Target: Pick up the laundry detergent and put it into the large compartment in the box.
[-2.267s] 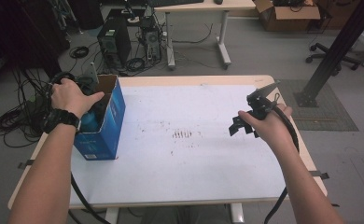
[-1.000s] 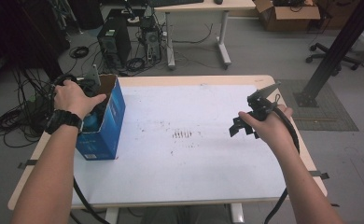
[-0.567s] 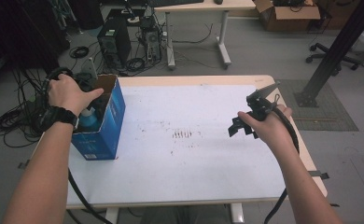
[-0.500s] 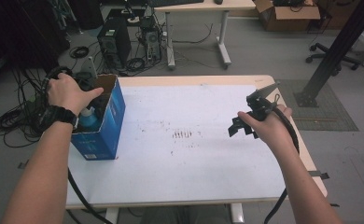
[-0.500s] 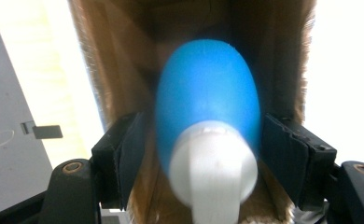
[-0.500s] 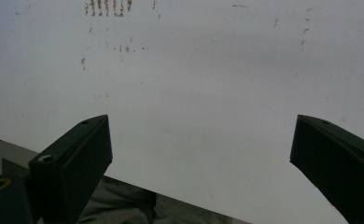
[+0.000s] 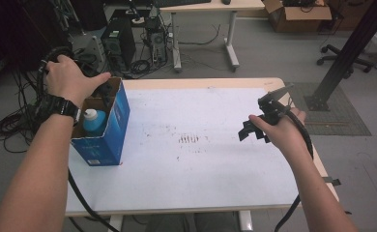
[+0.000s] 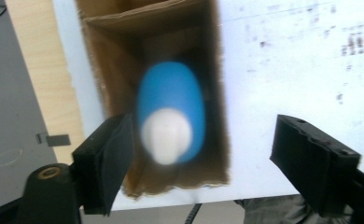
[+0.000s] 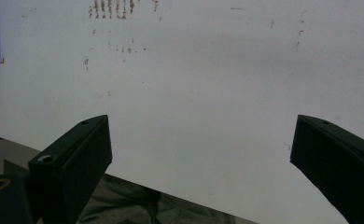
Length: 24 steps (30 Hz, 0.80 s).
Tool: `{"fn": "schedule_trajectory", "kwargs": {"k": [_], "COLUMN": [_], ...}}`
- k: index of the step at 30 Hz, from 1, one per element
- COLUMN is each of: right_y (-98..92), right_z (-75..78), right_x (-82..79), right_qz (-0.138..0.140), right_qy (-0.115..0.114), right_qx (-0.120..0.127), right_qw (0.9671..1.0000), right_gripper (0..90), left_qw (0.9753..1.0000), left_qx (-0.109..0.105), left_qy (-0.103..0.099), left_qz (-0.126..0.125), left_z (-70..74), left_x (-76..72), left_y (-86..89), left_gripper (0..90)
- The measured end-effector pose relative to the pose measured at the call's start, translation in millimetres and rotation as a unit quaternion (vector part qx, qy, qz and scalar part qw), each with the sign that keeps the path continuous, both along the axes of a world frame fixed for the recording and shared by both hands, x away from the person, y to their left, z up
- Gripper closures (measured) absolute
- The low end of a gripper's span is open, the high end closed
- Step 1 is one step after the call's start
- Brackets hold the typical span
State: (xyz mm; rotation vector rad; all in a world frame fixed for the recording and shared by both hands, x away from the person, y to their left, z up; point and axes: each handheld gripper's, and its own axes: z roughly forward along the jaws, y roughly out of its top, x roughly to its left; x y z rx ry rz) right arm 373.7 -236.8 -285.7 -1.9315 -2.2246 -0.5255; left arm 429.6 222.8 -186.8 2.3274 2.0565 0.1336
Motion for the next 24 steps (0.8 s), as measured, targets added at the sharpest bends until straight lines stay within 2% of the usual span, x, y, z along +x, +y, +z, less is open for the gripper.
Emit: {"fn": "schedule_trajectory", "kwargs": {"k": [3, 7, 11, 13, 16, 18, 24], "right_y": [-0.8, -2.8, -4.9, -5.5, -6.6, -7.0, -7.9], "right_z": [2.1, 5.2, 6.8, 7.2, 6.8, 6.3, 5.8], "right_x": [-1.6, -3.8, -5.4, -6.0, -6.7, -6.9, -7.4], "right_qz": [0.000, 0.001, 0.001, -0.001, 0.000, 0.000, 0.000], "right_qy": [-0.001, -0.004, -0.005, -0.004, -0.005, -0.003, -0.004], "right_qx": [0.000, 0.001, 0.002, 0.003, 0.003, 0.003, 0.002], "right_qw": [1.0000, 1.0000, 1.0000, 1.0000, 1.0000, 1.0000, 1.0000], "right_gripper": [5.4, 5.4, 5.4, 5.4, 5.3, 5.3, 5.3], "left_qw": [1.0000, 0.9997, 0.9994, 0.9989, 0.9988, 0.9983, 0.9971], "left_qx": [-0.003, -0.008, -0.010, -0.013, -0.009, -0.012, -0.018], "left_qy": [-0.001, -0.007, -0.005, -0.007, -0.005, -0.004, 0.001], "left_qz": [-0.004, -0.022, -0.033, -0.045, -0.048, -0.056, -0.074], "left_z": [1.4, 5.0, 4.4, 1.7, -1.5, -8.9, -19.7], "left_x": [-1.0, -3.2, -4.1, -4.9, -5.2, -5.4, -7.1], "left_y": [-6.6, -26.9, -39.5, -52.0, -59.1, -71.0, -86.7], "left_gripper": [17.6, 15.5, 9.3, 9.0, 6.8, 6.0, 5.2]}}
